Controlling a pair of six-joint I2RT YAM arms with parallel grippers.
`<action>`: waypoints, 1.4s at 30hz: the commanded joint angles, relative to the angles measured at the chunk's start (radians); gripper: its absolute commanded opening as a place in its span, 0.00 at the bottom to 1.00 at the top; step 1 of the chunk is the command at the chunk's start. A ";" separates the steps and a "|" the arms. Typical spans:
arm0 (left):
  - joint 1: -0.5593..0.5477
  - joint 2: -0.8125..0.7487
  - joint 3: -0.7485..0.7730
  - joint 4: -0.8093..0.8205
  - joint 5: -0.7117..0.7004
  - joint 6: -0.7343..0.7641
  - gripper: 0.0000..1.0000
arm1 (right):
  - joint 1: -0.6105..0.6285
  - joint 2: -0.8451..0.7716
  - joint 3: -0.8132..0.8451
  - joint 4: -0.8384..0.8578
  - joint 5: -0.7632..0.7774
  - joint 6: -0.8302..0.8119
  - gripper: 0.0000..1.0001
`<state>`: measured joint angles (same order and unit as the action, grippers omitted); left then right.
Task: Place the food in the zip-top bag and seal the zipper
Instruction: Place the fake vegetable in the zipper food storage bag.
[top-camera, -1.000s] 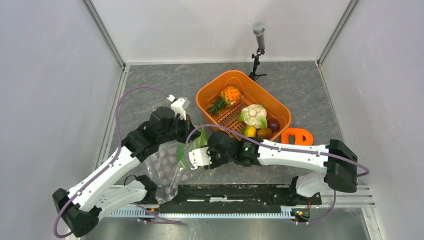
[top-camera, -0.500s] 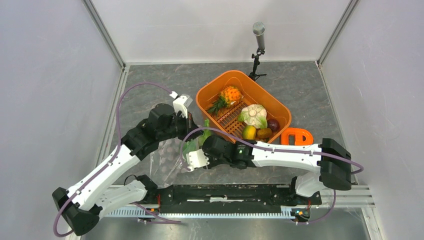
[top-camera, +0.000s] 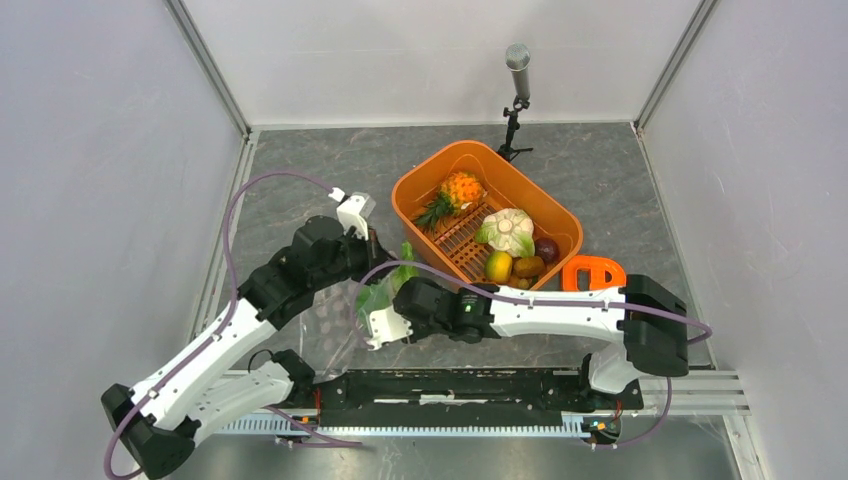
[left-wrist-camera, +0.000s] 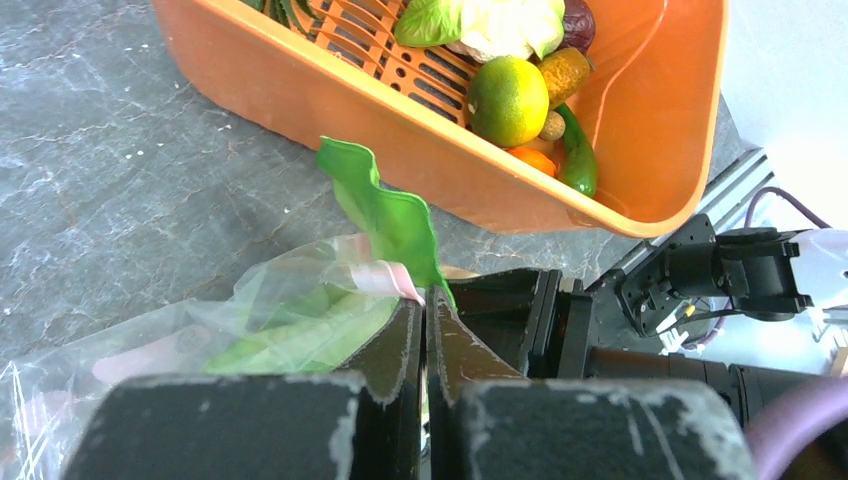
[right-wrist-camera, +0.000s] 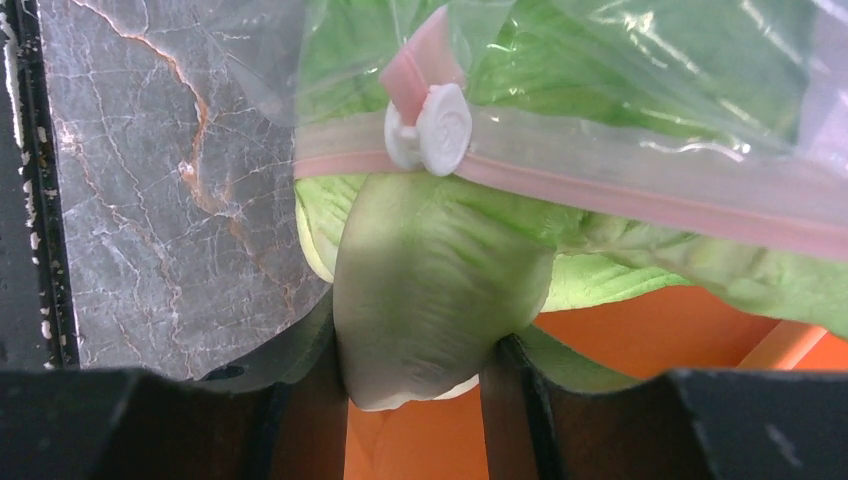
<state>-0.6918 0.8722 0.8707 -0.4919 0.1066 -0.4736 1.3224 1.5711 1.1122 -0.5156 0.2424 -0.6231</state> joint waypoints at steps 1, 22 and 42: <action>0.002 -0.093 0.021 0.202 -0.088 0.002 0.02 | 0.027 -0.043 -0.107 0.022 -0.049 0.006 0.01; -0.008 0.060 -0.013 0.305 0.239 -0.072 0.02 | -0.105 -0.295 -0.213 0.461 -0.237 0.173 0.02; -0.012 -0.026 0.000 0.191 0.192 -0.052 0.02 | -0.466 -0.283 -0.341 0.942 -0.747 1.052 0.00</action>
<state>-0.6964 0.8902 0.8581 -0.2577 0.2970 -0.5110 0.8734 1.2938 0.7921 0.1848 -0.4820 0.1673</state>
